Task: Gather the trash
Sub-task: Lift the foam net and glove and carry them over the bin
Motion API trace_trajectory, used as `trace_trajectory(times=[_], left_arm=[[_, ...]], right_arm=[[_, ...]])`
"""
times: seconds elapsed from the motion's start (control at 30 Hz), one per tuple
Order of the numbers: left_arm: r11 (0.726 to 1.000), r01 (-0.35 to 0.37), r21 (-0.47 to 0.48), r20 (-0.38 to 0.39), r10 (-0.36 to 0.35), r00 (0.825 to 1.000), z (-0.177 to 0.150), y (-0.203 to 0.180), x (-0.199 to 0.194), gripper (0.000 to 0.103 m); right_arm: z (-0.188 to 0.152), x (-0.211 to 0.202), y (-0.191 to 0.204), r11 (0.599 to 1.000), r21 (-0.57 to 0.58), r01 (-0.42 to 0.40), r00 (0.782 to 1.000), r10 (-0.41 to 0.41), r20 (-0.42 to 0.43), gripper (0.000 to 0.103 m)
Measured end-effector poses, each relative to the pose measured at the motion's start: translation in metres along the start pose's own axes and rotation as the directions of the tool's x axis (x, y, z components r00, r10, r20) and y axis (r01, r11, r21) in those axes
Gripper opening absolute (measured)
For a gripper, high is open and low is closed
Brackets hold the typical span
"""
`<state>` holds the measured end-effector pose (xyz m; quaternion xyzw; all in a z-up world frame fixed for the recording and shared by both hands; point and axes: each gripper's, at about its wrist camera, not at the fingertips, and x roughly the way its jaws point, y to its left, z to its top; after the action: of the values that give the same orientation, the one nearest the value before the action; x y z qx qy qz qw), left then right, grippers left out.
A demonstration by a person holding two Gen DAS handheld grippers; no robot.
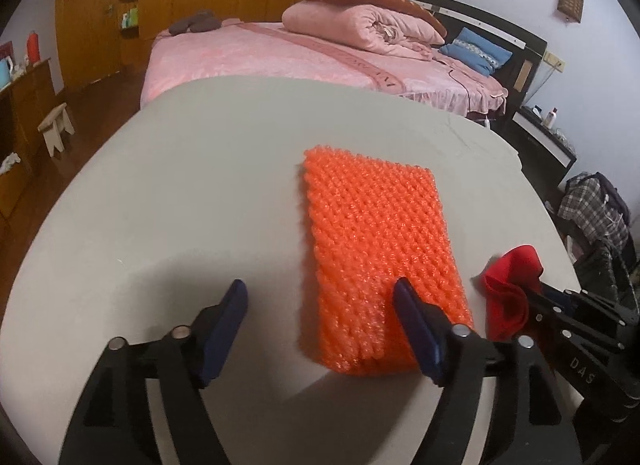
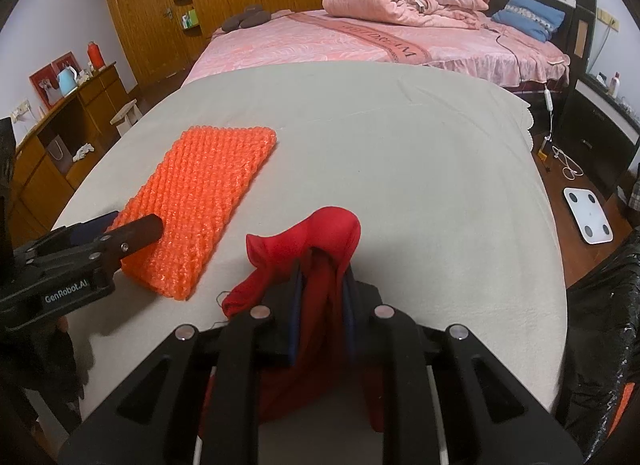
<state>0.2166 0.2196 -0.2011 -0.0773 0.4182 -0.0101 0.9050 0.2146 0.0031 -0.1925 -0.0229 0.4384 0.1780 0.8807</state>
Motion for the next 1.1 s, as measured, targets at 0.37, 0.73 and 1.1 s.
trace_trajectory(times=[0.37,0.73,1.1], left_arm=[[0.992,0.06,0.111,0.015,-0.062,0.998,-0.004,-0.031,-0.003,0.017],[0.994,0.028,0.101,0.088,-0.037,0.995,-0.003,-0.037,-0.031,0.014],[0.997,-0.001,0.074,0.132,-0.009,0.991,0.0,-0.038,-0.063,0.013]], right_arm=[[0.0,0.0,0.0,1.0,0.005,-0.007,1.0,0.007,0.0,0.018],[0.001,-0.011,-0.005,0.999,0.035,-0.036,0.999,0.036,0.023,0.016],[0.003,-0.044,-0.006,0.999,0.023,-0.045,0.997,0.043,0.068,0.016]])
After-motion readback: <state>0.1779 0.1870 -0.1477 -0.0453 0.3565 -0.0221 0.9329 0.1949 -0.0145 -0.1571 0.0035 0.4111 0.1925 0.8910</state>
